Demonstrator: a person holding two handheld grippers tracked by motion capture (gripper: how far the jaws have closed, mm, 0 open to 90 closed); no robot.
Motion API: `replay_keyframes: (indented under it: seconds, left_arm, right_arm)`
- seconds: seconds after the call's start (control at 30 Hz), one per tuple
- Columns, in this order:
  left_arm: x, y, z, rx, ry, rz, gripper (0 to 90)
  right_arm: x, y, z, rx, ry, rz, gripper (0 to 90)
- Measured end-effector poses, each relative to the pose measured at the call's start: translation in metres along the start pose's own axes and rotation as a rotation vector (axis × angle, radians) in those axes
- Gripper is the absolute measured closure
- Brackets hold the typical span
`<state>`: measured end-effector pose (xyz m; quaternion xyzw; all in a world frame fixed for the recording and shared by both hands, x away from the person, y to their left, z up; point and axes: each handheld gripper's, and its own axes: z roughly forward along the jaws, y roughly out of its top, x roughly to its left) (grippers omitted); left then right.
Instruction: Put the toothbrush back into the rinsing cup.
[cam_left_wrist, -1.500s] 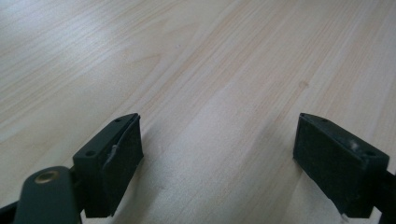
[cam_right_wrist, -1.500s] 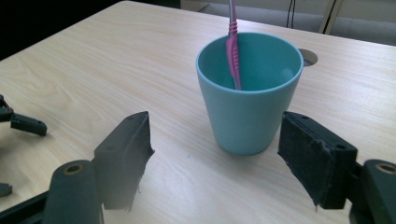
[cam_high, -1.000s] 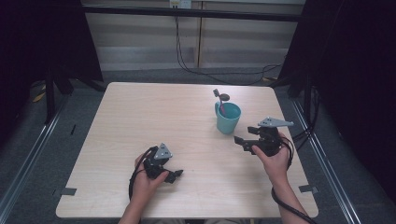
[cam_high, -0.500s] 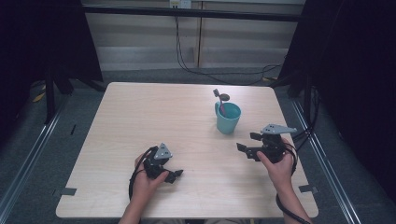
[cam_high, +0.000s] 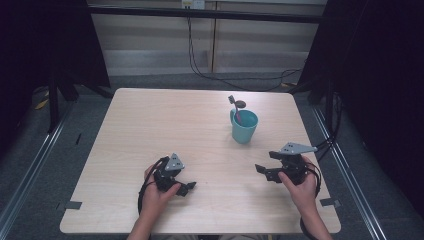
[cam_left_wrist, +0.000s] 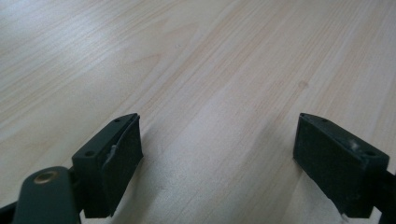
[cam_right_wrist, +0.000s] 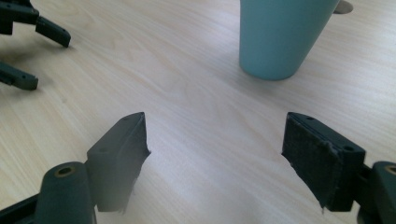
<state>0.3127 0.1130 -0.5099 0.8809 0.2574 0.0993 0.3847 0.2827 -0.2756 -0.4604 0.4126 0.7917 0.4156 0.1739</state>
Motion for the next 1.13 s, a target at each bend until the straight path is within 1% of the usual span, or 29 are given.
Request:
replay_keyframes:
  seconds: [0.2, 0.3, 0.43, 0.67, 0.8, 0.9, 0.93, 0.97, 1.07, 1.13]
  left_arm:
    - [0.000, 0.000, 0.000, 0.000, 0.000, -0.001, 15.2]
    - [0.000, 0.000, 0.000, 0.000, 0.000, 0.000, 15.2]
    - [0.000, 0.000, 0.000, 0.000, 0.000, 0.000, 15.2]
    - [0.000, 0.000, 0.000, -0.001, -0.001, -0.001, 15.2]
    - [0.000, 0.000, 0.000, 0.000, -0.002, 0.000, 15.2]
    - [0.000, 0.000, 0.000, -0.001, -0.002, 0.000, 15.2]
    - [0.000, 0.000, 0.000, 0.000, 0.000, 0.000, 15.2]
    - [0.000, 0.000, 0.000, 0.000, 0.000, -0.001, 15.2]
    - [0.000, 0.000, 0.000, 0.000, -0.001, 0.000, 15.2]
    - [0.000, 0.000, 0.000, 0.000, -0.001, 0.000, 15.2]
  right_arm:
    - [0.005, -0.011, 0.003, 0.029, 0.012, -0.019, 21.9]
    - [0.007, -0.016, 0.004, 0.055, 0.009, -0.030, 21.8]
    - [0.009, -0.023, 0.006, 0.070, 0.015, -0.037, 21.8]
    - [0.012, -0.035, 0.010, 0.122, 0.003, -0.065, 21.8]
    - [0.014, -0.040, 0.012, 0.140, -0.006, -0.086, 21.6]
    - [0.015, -0.045, 0.014, 0.158, -0.005, -0.088, 20.4]
    - [0.014, -0.047, 0.015, 0.155, -0.004, -0.088, 19.1]
    - [0.014, -0.049, 0.015, 0.146, 0.007, -0.082, 19.1]
    - [0.012, -0.052, 0.014, 0.132, 0.012, -0.072, 17.4]
    - [0.011, -0.054, 0.014, 0.119, 0.018, -0.076, 16.3]
